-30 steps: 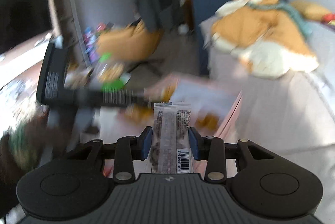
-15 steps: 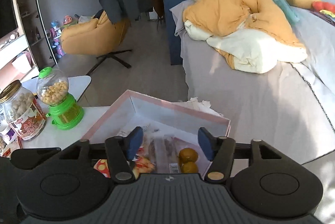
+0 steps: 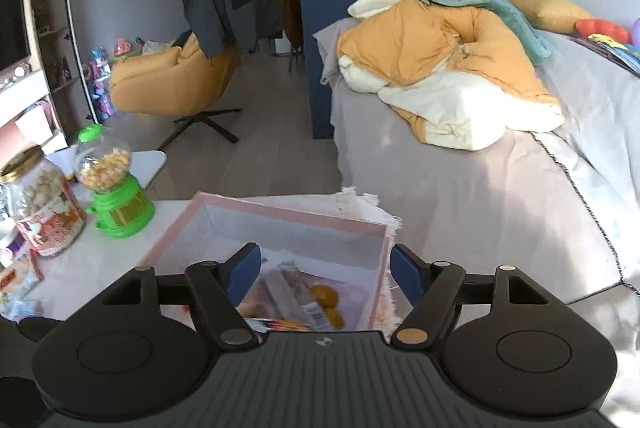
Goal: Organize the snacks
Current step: 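Grasp the blue Peppa Pig candy pack with the left tool while the right reaches the lollipop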
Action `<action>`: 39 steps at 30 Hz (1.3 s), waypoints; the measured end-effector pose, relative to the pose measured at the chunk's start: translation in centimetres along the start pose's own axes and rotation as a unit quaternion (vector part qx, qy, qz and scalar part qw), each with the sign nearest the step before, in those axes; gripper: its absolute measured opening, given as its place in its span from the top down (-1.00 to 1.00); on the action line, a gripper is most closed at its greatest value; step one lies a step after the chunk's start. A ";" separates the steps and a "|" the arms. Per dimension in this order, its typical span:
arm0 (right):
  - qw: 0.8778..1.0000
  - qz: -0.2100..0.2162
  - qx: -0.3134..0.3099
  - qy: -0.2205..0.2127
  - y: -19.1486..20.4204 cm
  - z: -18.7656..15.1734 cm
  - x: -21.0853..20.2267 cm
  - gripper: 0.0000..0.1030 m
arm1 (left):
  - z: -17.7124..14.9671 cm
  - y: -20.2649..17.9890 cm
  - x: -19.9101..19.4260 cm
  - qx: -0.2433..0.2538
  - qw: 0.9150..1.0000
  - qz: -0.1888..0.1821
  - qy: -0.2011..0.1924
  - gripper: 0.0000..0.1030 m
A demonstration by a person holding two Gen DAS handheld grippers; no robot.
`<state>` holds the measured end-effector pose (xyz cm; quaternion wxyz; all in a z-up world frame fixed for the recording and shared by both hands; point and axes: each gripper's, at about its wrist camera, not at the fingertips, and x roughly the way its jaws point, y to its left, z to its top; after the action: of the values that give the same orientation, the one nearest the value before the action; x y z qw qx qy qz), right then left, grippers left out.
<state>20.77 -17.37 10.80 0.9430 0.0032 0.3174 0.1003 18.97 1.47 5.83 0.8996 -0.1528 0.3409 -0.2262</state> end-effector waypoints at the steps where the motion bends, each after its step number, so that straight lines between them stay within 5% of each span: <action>1: 1.000 0.002 0.000 0.000 0.2 0.0 -0.2 -0.53 | 0.2 0.4 -0.9 -0.005 1.000 0.011 -0.015 -0.27; 5: 1.000 0.002 -0.013 0.006 1.5 -0.2 -0.8 -0.57 | -0.1 3.1 -5.8 -0.013 0.998 0.026 -0.049 -0.27; 7: 1.000 0.013 -0.020 0.014 2.6 -0.7 -0.8 -0.57 | -1.3 5.4 -9.6 -0.009 0.994 0.077 -0.076 -0.27; 11: 0.997 0.058 -0.050 0.030 6.2 -2.2 -1.0 -0.57 | -3.6 11.8 -15.8 -0.068 0.973 0.192 -0.111 -0.27; 15: 0.987 0.114 -0.102 0.040 12.0 -3.8 -1.0 -0.58 | -4.9 16.9 -19.4 -0.133 0.951 0.243 -0.141 -0.27; 19: 0.976 0.162 -0.134 0.059 17.3 -5.6 -0.8 -0.58 | -5.3 20.0 -21.0 -0.139 0.938 0.270 -0.165 -0.27; 26: 0.961 0.199 -0.163 0.104 21.2 -9.4 -0.7 -0.58 | -3.8 24.4 -16.3 -0.097 0.950 0.282 -0.087 -0.27; 33: 0.955 0.200 -0.197 0.098 21.1 -9.9 -1.7 -0.63 | -7.2 19.9 -16.5 -0.024 0.973 0.222 -0.050 -0.29; 39: 0.954 0.192 -0.207 0.101 21.6 -9.9 -0.3 -0.64 | -10.5 16.3 -17.9 0.021 0.977 0.209 -0.025 -0.37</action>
<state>10.54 3.14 4.54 0.8490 -0.1417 0.3765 0.3426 4.83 23.24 1.00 0.9381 -0.0649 0.3383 -0.0359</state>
